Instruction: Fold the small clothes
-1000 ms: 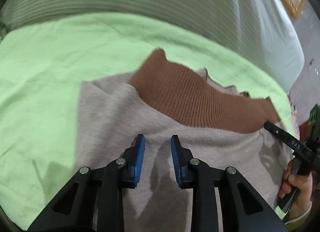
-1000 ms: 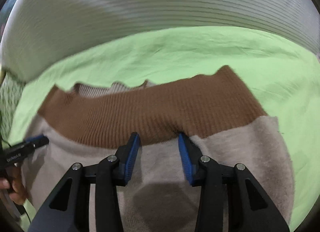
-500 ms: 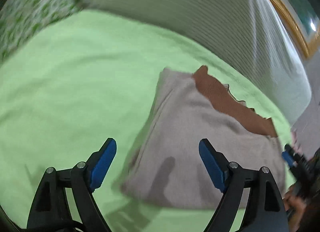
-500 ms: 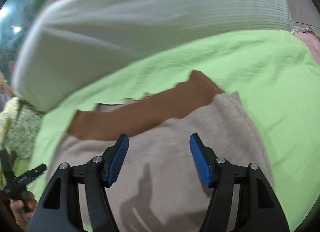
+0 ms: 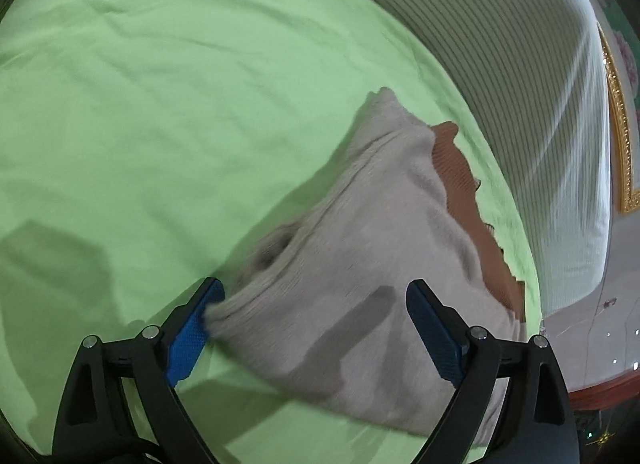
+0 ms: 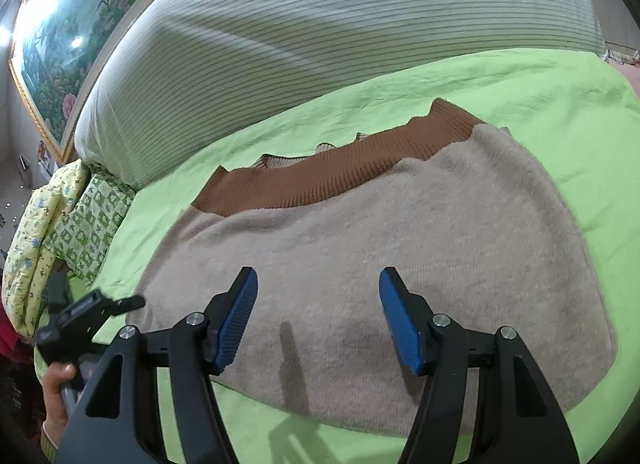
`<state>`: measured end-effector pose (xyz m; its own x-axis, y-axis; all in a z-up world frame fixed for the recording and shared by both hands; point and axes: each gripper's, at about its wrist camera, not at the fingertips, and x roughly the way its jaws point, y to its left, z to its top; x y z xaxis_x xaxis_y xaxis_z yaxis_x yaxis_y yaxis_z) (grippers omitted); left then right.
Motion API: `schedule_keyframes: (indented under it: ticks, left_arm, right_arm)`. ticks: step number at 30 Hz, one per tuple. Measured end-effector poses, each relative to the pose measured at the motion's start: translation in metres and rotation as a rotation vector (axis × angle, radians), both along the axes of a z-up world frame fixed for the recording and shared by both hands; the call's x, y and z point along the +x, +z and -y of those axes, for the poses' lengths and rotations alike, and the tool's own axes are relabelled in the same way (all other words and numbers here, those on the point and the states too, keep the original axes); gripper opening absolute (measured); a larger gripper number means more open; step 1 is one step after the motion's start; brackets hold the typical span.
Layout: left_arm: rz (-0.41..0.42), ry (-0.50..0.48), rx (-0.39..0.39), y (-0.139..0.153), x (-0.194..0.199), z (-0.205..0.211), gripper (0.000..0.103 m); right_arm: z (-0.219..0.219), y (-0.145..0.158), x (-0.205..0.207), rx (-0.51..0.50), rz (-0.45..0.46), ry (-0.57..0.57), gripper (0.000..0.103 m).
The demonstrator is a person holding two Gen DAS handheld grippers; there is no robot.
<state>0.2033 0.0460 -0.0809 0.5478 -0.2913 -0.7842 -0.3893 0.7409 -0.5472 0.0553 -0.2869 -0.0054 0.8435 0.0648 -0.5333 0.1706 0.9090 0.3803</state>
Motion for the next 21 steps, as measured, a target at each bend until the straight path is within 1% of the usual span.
schedule_keyframes:
  ticks: [3, 4, 5, 6, 7, 8, 9, 10, 11, 13, 14, 15, 16, 17, 19, 20, 21]
  left_arm:
    - [0.012, -0.025, 0.048, 0.000, 0.012, 0.010, 0.091]
    - [0.022, -0.019, 0.048, 0.000, 0.014, 0.012, 0.091]
    - [0.044, -0.011, 0.035, -0.001, 0.013, 0.012, 0.086]
    - [0.057, -0.014, 0.028, -0.001, 0.013, 0.012, 0.080]
    - [0.067, -0.023, 0.026, -0.001, 0.013, 0.012, 0.064]
    - [0.070, -0.051, 0.040, -0.002, 0.015, 0.014, 0.052]
    - [0.073, -0.067, 0.054, -0.002, 0.016, 0.016, 0.047]
    - [0.081, -0.083, 0.064, -0.001, 0.017, 0.017, 0.040]
    - [0.086, -0.088, 0.064, 0.001, 0.017, 0.017, 0.036]
    - [0.112, -0.117, 0.081, 0.012, 0.016, 0.019, 0.025]
    - [0.127, -0.129, 0.089, 0.018, 0.015, 0.022, 0.023]
    - [0.164, -0.150, 0.107, 0.030, 0.013, 0.029, 0.022]
    - [0.205, -0.181, 0.125, 0.044, 0.011, 0.038, 0.021]
    - [0.227, -0.200, 0.131, 0.053, 0.010, 0.045, 0.021]
    - [0.298, -0.283, 0.119, 0.082, 0.011, 0.077, 0.019]
    - [0.318, -0.312, 0.119, 0.091, 0.011, 0.088, 0.019]
    - [0.354, -0.361, 0.123, 0.106, 0.012, 0.111, 0.018]
  right_arm:
    - [0.003, -0.003, 0.003, -0.005, -0.006, -0.008, 0.064]
    - [0.004, -0.004, 0.004, -0.006, -0.010, -0.011, 0.064]
    - [0.006, -0.004, 0.006, -0.019, -0.017, -0.019, 0.064]
    - [0.006, -0.003, 0.008, -0.040, -0.020, -0.027, 0.060]
    - [0.007, -0.002, 0.010, -0.056, -0.021, -0.034, 0.056]
    - [0.009, -0.002, 0.012, -0.053, -0.024, -0.039, 0.044]
    - [0.012, -0.004, 0.014, -0.036, -0.029, -0.035, 0.033]
    - [0.014, -0.008, 0.017, -0.019, -0.038, -0.027, 0.027]
    - [0.017, -0.014, 0.020, -0.003, -0.053, -0.026, 0.019]
    - [0.020, -0.032, 0.031, 0.003, -0.131, -0.024, 0.016]
    - [0.021, -0.040, 0.034, 0.009, -0.145, -0.025, 0.010]
    - [0.022, -0.042, 0.033, 0.005, -0.131, -0.032, 0.005]
    - [0.022, -0.043, 0.033, 0.006, -0.131, -0.032, 0.004]
    - [0.024, -0.043, 0.033, 0.017, -0.133, -0.032, 0.004]
    - [0.027, -0.041, 0.032, 0.044, -0.133, -0.029, 0.004]
    - [0.029, -0.040, 0.030, 0.071, -0.124, -0.027, 0.004]
    - [0.035, -0.038, 0.025, 0.127, -0.101, -0.021, 0.004]
